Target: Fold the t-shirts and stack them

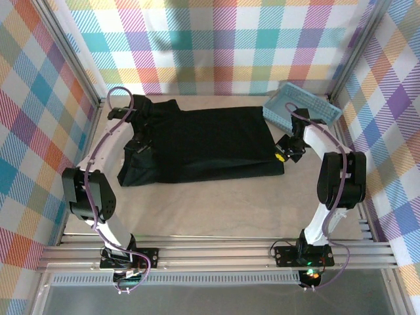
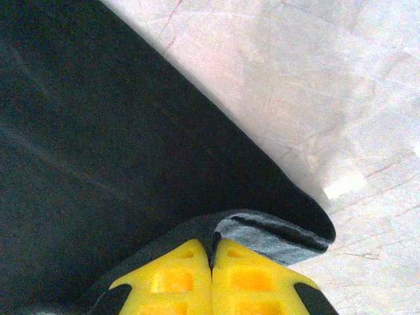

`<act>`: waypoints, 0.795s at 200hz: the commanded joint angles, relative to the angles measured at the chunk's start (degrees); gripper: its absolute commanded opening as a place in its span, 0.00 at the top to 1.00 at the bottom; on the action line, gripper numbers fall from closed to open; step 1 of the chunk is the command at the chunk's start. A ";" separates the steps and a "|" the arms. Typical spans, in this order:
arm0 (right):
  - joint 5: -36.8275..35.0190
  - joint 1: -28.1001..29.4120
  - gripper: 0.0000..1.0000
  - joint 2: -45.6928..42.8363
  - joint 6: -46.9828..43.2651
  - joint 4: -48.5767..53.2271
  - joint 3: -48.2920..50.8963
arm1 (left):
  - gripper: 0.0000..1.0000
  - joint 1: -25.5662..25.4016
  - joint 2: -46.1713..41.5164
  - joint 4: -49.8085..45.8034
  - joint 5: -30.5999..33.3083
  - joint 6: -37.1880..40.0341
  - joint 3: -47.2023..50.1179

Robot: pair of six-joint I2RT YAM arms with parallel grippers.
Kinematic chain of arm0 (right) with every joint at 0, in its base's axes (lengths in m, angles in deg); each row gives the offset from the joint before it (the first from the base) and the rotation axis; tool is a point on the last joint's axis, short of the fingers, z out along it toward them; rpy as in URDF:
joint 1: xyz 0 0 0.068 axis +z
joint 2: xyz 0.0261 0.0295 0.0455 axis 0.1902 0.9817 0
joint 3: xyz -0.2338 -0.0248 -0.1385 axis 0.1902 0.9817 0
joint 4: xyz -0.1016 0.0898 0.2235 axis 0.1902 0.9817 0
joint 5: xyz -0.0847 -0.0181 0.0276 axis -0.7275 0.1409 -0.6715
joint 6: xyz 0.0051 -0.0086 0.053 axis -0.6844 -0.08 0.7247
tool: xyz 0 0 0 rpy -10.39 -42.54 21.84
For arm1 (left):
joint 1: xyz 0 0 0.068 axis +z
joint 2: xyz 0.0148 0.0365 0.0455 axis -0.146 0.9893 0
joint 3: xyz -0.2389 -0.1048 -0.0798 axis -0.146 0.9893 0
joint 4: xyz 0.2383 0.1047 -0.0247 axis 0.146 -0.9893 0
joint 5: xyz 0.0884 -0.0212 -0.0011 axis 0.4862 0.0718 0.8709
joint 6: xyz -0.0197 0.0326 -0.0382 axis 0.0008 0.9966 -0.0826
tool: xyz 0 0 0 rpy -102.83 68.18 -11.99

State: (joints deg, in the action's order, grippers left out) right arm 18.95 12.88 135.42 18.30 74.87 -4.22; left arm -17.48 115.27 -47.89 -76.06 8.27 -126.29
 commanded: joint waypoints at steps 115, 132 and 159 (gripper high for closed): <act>-0.05 -0.08 1.00 9.21 -2.93 3.40 -10.57 | 1.00 4.51 4.69 0.55 4.05 4.79 -3.93; -0.13 -0.14 1.00 9.63 -3.02 3.52 -11.09 | 1.00 4.76 5.16 0.85 4.12 4.88 -3.93; 0.12 -0.14 1.00 10.27 -3.02 3.49 -11.42 | 1.00 5.21 5.93 1.36 4.08 5.14 -3.76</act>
State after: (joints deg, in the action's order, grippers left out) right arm 18.75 12.88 144.58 16.47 76.77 -13.66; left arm -13.54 120.45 -47.74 -73.50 12.33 -128.24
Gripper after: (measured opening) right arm 0.044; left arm 0.060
